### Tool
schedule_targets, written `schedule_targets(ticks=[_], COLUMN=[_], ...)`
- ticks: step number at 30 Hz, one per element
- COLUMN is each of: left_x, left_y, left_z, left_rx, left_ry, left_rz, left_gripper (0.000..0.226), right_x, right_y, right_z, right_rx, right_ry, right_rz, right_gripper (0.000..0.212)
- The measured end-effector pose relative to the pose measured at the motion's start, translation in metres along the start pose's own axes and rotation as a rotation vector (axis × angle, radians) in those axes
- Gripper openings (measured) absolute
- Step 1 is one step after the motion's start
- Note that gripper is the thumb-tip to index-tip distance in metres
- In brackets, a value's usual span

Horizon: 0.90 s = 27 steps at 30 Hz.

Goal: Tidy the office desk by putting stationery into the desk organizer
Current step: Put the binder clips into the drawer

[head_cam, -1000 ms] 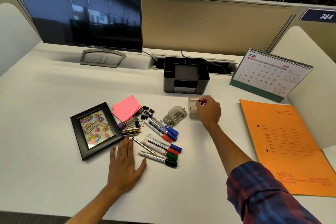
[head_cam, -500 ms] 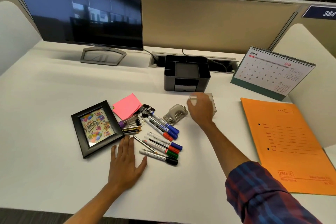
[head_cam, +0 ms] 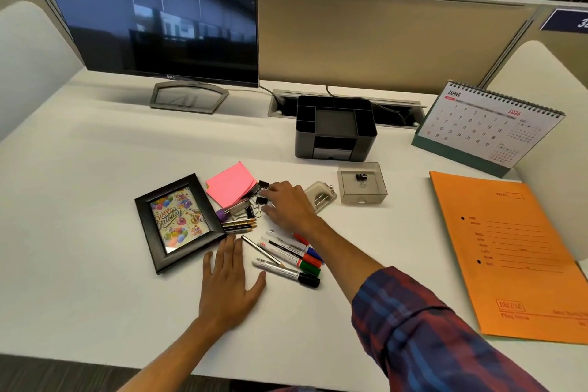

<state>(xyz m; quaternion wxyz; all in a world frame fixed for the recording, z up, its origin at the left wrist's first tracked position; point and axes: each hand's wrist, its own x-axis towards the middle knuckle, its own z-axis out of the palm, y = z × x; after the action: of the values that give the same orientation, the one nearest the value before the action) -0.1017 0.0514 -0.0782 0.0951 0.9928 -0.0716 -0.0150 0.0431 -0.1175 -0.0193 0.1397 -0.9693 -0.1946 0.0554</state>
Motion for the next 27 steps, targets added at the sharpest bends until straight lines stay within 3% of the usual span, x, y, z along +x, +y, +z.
schedule_targets(ticks=[15,21,27], left_x=[0.001,0.0,0.001], left_y=[0.001,0.001,0.0], left_z=[0.0,0.0,0.002], left_rx=[0.002,0.006,0.013], left_ry=[0.034,0.035,0.023], left_rz=[0.016,0.013,0.022], left_gripper=[0.082,0.082,0.084], right_x=[0.0,0.001,0.0], right_y=[-0.019,-0.023,-0.023], right_z=[0.011,0.01,0.011], right_rx=[-0.124,-0.102,-0.083], right_ry=[0.139,0.096,0.07], right_rz=[-0.039,-0.06,-0.088], right_gripper=[0.024,0.043,0.041])
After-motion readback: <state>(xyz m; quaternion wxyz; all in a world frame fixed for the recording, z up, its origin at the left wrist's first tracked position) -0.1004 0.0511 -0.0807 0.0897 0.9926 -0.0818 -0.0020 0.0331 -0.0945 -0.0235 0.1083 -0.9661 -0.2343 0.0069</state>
